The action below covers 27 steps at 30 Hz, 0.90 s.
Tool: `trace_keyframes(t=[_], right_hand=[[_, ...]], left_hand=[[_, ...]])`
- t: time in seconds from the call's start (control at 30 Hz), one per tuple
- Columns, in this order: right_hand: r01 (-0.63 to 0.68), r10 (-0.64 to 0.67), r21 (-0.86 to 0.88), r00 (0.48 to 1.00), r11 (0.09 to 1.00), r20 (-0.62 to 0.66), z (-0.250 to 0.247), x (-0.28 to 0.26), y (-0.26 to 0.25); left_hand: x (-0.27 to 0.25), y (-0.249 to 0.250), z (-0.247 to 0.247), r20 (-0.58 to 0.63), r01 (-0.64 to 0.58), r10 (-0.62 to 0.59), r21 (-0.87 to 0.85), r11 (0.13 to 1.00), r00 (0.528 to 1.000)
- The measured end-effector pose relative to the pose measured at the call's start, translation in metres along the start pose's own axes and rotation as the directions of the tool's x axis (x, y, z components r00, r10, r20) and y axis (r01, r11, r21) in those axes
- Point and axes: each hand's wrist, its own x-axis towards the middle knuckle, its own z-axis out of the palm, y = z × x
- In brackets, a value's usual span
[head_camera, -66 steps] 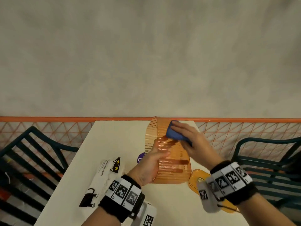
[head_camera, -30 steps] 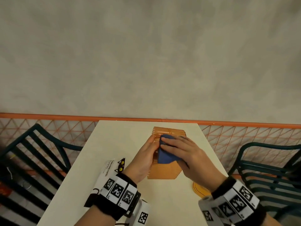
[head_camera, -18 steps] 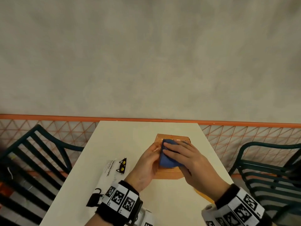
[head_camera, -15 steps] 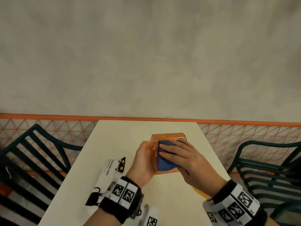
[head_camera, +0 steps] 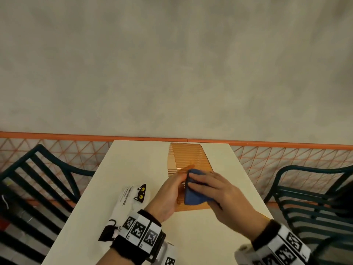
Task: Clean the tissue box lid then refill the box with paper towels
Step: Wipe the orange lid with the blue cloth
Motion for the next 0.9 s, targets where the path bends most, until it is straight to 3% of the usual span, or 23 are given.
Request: trace_keyframes(t=[0.1, 0.27, 0.33, 0.47, 0.53, 0.67, 0.73, 0.8, 0.9], right_hand=[[0.012, -0.012, 0.028, 1.000, 1.000, -0.005, 0.000, 0.013, 0.012], [-0.284, 0.280, 0.139, 0.959, 0.949, 0.049, -0.026, 0.060, 0.066], [-0.264, 0.260, 0.100, 0.964, 0.959, 0.045, -0.025, 0.058, 0.060], [-0.028, 0.028, 0.074, 1.000, 0.997, 0.011, -0.005, 0.018, 0.015], [-0.022, 0.016, 0.105, 0.998, 0.994, 0.053, -0.005, 0.020, 0.020], [-0.294, 0.288, 0.114, 0.955, 0.949, 0.065, -0.025, 0.066, 0.074], [-0.347, 0.335, 0.100, 0.934, 0.932, 0.124, -0.029, 0.075, 0.079], [-0.281, 0.272, 0.053, 0.953, 0.958, 0.135, -0.022, 0.066, 0.059], [-0.039, 0.039, -0.041, 0.999, 0.998, 0.009, -0.001, 0.027, 0.017]], left_hand=[[-0.003, -0.001, -0.003, 0.021, -0.002, 0.002, -0.012, 1.000, 1.000], [-0.007, 0.001, 0.006, 0.097, -0.026, 0.020, 0.058, 0.998, 0.995], [-0.006, 0.002, 0.006, 0.081, -0.028, 0.024, 0.054, 0.998, 0.996], [-0.003, 0.002, 0.000, 0.038, -0.086, 0.083, 0.091, 0.992, 0.996], [-0.003, 0.002, -0.003, 0.054, -0.079, 0.072, 0.128, 0.989, 0.996], [-0.004, 0.006, 0.005, 0.138, 0.006, -0.022, 0.116, 0.993, 0.990], [-0.002, 0.009, 0.009, 0.135, 0.003, -0.014, 0.082, 0.997, 0.991], [0.003, 0.007, 0.009, 0.121, -0.007, 0.004, 0.029, 1.000, 0.993], [0.007, -0.002, 0.005, 0.028, 0.032, -0.030, -0.062, 0.998, 0.999]])
